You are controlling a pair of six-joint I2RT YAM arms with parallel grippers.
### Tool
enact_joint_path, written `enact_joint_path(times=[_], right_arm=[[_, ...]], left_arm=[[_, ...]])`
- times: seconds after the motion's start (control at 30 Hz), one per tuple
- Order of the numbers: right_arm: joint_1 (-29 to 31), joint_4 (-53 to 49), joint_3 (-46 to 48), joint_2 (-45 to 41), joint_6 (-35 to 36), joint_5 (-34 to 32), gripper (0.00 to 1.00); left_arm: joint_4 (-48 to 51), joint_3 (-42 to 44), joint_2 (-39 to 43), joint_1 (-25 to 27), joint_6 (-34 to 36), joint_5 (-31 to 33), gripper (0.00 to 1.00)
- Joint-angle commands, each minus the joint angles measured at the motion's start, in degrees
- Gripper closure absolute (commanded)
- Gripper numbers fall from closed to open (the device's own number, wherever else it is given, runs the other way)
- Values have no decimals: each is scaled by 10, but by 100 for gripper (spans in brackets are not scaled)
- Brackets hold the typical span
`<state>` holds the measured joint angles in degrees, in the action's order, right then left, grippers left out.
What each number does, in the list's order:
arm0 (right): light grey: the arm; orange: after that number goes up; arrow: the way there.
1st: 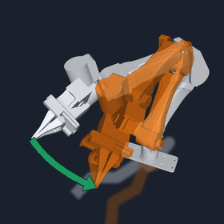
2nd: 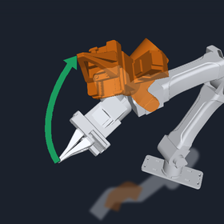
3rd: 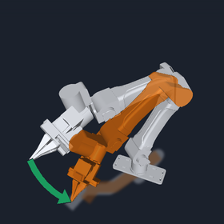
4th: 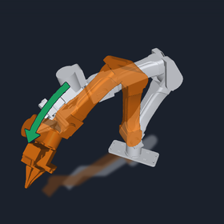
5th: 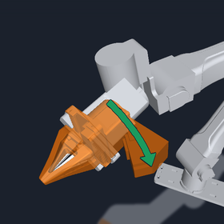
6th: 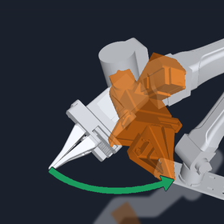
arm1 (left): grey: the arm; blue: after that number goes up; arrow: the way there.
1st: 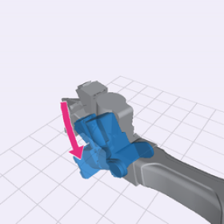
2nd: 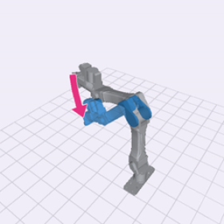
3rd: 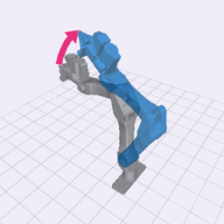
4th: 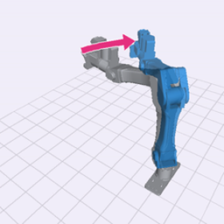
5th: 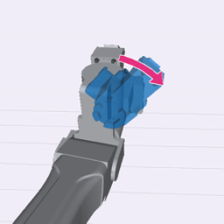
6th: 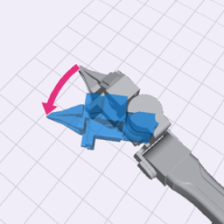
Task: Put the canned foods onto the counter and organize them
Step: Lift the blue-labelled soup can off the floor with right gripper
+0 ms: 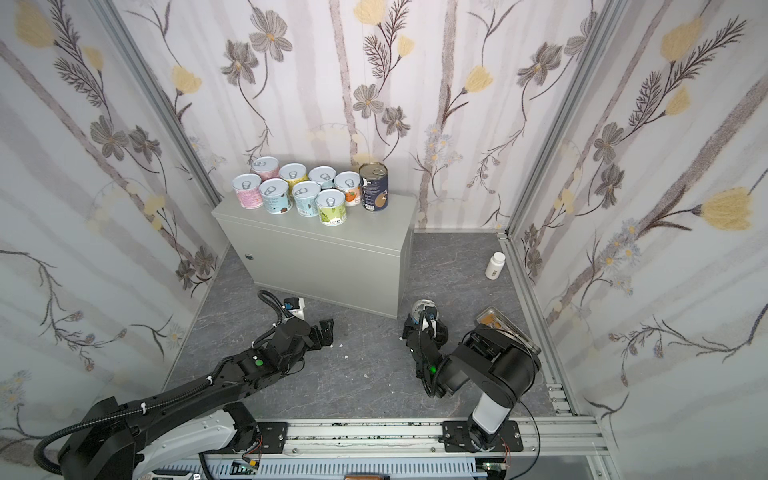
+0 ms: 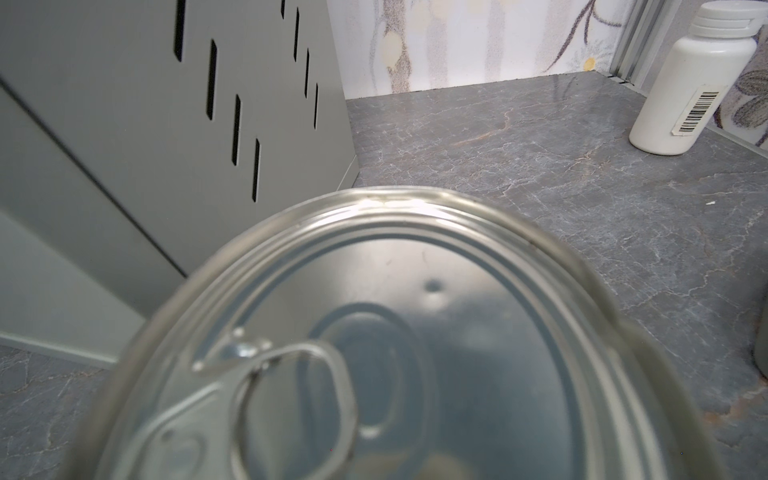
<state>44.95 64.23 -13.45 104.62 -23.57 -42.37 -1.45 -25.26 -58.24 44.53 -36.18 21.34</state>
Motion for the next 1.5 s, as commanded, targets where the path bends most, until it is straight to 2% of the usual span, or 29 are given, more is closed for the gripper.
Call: enact_joint_path(times=[0.0, 0.13, 0.4, 0.9, 1.2, 1.47], right_arm=[[1, 19, 3, -16, -10, -15, 29], [1, 10, 13, -46, -14, -16, 31], [1, -86, 9, -138, -26, -27, 38], [-2, -338, 0, -423, -3, -5, 40], [-29, -522, -81, -553, 42, 76, 41], [-54, -650, -204, -568, 84, 150, 41]], left_arm=[[-19, 1, 6, -1, 0, 9, 0], [-18, 1, 11, -1, 1, 2, 0], [-17, 5, 25, 0, 1, -11, 0], [-13, -21, 32, -1, 40, -18, 0], [6, -58, 35, -2, 77, -23, 0], [56, -98, 40, -18, 90, -34, 0]])
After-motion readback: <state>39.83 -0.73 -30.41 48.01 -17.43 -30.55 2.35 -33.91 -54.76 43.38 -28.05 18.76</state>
